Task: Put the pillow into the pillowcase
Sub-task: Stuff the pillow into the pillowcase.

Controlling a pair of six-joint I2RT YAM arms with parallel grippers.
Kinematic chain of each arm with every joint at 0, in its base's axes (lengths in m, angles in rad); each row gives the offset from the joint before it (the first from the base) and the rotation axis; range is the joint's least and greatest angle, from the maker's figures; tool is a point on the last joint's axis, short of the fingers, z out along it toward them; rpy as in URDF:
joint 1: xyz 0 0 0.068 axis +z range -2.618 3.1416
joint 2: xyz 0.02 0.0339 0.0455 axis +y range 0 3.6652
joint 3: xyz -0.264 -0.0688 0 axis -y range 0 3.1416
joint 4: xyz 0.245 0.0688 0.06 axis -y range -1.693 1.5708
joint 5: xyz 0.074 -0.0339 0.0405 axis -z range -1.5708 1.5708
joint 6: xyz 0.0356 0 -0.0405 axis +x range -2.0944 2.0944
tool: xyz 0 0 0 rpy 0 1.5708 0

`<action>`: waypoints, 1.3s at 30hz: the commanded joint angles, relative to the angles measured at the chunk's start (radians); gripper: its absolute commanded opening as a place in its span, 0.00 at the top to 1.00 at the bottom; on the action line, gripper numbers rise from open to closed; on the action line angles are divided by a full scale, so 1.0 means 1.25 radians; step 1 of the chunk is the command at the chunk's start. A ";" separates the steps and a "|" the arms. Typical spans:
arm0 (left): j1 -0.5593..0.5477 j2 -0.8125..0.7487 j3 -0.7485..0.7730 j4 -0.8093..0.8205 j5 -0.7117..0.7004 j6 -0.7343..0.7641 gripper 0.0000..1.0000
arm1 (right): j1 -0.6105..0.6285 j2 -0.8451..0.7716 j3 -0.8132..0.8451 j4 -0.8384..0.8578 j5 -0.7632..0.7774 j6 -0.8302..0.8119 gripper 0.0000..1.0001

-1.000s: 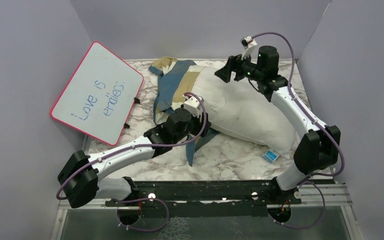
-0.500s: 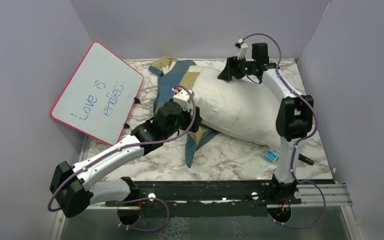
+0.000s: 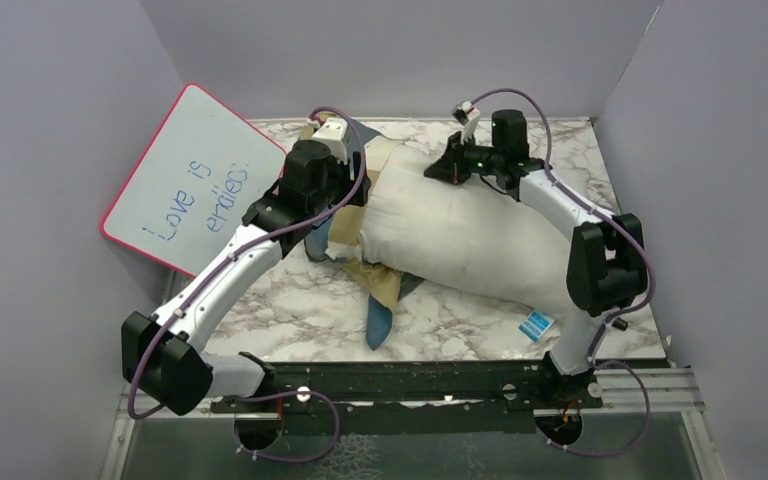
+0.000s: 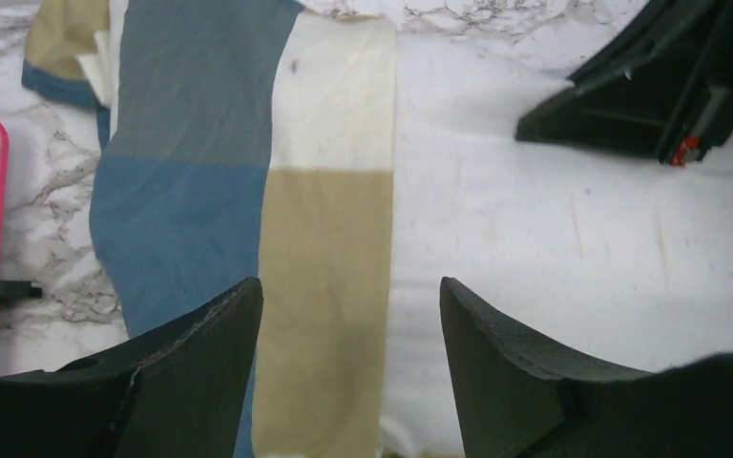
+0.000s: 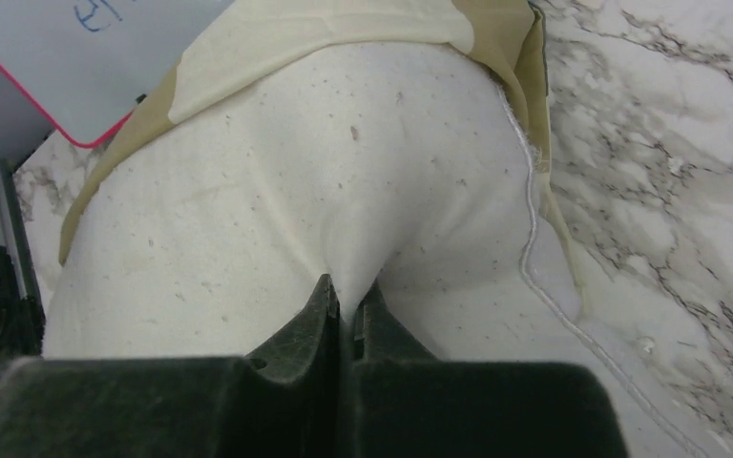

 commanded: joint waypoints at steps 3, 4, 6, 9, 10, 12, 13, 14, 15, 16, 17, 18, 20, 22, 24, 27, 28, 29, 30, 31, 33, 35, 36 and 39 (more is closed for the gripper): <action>0.007 0.082 0.073 0.038 -0.019 0.067 0.33 | 0.076 -0.140 -0.153 0.188 0.033 0.065 0.99; 0.007 0.093 0.074 0.052 -0.019 0.076 0.34 | 0.084 -0.158 -0.176 0.212 0.037 0.076 0.99; 0.008 0.116 0.080 0.071 -0.022 0.093 0.35 | 0.102 -0.185 -0.213 0.249 0.042 0.090 0.99; 0.007 0.147 0.088 0.097 -0.026 0.120 0.35 | 0.126 -0.203 -0.224 0.258 0.057 0.102 0.99; 0.008 0.156 0.088 0.101 -0.031 0.128 0.35 | 0.132 -0.204 -0.224 0.258 0.058 0.107 0.99; 0.008 0.173 0.092 0.097 -0.046 0.143 0.35 | 0.141 -0.209 -0.225 0.259 0.066 0.112 0.99; 0.007 0.180 0.092 0.093 -0.057 0.149 0.35 | 0.144 -0.212 -0.226 0.258 0.071 0.112 0.99; 0.007 0.186 0.091 0.088 -0.074 0.153 0.35 | 0.145 -0.215 -0.228 0.258 0.074 0.113 0.99; 0.008 0.193 0.092 0.080 -0.096 0.157 0.35 | 0.148 -0.218 -0.230 0.259 0.076 0.114 0.99; 0.008 0.199 0.093 0.074 -0.115 0.162 0.35 | 0.150 -0.221 -0.232 0.259 0.077 0.116 0.99; 0.008 0.204 0.093 0.068 -0.130 0.169 0.37 | 0.152 -0.223 -0.233 0.260 0.079 0.117 0.99; 0.008 0.207 0.091 0.067 -0.138 0.176 0.38 | 0.156 -0.224 -0.235 0.261 0.081 0.119 0.99; 0.007 0.211 0.087 0.073 -0.136 0.185 0.45 | 0.160 -0.224 -0.238 0.267 0.081 0.123 0.99; 0.007 0.211 0.089 0.080 -0.110 0.209 0.58 | 0.163 -0.221 -0.242 0.273 0.080 0.131 0.99; 0.007 0.208 0.091 0.095 -0.075 0.213 0.74 | 0.167 -0.217 -0.246 0.279 0.079 0.141 0.99; 0.005 0.195 0.087 0.119 -0.001 0.210 0.98 | 0.171 -0.216 -0.261 0.303 0.077 0.159 0.99; 0.003 0.190 0.088 0.124 0.034 0.203 1.00 | 0.171 -0.214 -0.264 0.307 0.077 0.163 0.99; 0.003 0.185 0.089 0.130 0.068 0.194 1.00 | 0.172 -0.212 -0.265 0.307 0.078 0.165 0.99; 0.001 0.178 0.089 0.143 0.107 0.163 1.00 | 0.171 -0.211 -0.264 0.308 0.078 0.166 0.99; 0.000 0.170 0.087 0.161 0.146 0.139 1.00 | 0.172 -0.208 -0.266 0.312 0.078 0.168 0.99; -0.009 0.157 0.082 0.200 0.212 0.095 1.00 | 0.171 -0.203 -0.271 0.326 0.079 0.181 0.99; -0.027 0.147 0.080 0.240 0.256 0.060 1.00 | 0.172 -0.196 -0.277 0.343 0.082 0.197 0.99; -0.038 0.145 0.079 0.258 0.279 0.051 1.00 | 0.173 -0.194 -0.281 0.355 0.085 0.206 0.99; -0.060 0.142 0.057 0.325 0.349 -0.002 1.00 | 0.172 -0.188 -0.299 0.398 0.094 0.237 1.00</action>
